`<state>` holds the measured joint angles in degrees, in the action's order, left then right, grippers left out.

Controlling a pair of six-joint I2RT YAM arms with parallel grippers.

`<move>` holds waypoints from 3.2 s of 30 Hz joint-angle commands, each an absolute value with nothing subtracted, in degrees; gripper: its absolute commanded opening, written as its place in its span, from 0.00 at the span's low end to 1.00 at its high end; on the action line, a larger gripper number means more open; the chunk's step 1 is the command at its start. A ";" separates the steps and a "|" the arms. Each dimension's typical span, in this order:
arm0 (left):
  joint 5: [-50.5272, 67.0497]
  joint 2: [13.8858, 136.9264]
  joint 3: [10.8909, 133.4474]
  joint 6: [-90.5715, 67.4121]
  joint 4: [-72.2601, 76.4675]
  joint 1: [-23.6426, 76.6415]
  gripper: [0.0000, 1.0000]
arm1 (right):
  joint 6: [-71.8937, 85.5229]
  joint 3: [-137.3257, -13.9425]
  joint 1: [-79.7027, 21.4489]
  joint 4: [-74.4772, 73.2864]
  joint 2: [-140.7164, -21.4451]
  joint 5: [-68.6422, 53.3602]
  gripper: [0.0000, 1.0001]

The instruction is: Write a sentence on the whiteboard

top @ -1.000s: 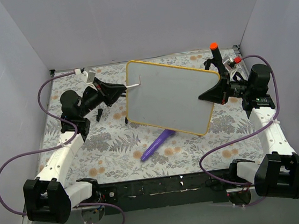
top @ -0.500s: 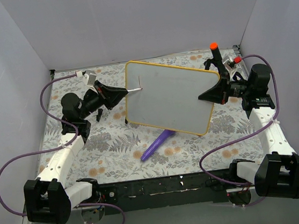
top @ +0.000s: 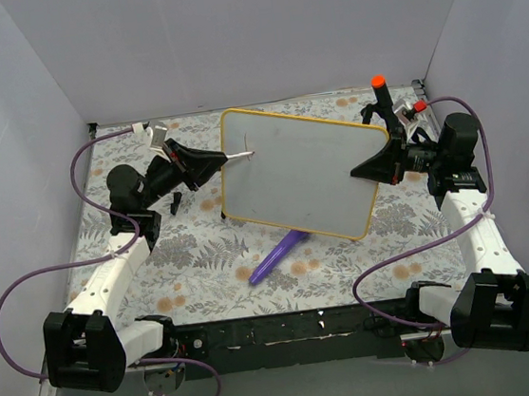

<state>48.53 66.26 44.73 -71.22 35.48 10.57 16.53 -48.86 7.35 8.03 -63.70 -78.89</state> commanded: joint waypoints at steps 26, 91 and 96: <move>45.53 68.47 48.60 -73.12 37.44 10.46 0.00 | 18.19 -49.39 7.03 13.36 -61.52 -82.09 0.01; 45.61 68.38 52.39 -69.08 31.01 12.83 0.00 | 18.11 -49.39 7.12 13.45 -61.52 -82.09 0.01; 48.60 65.31 50.71 -70.75 32.17 12.83 0.00 | 18.19 -49.31 7.12 13.45 -61.61 -82.09 0.01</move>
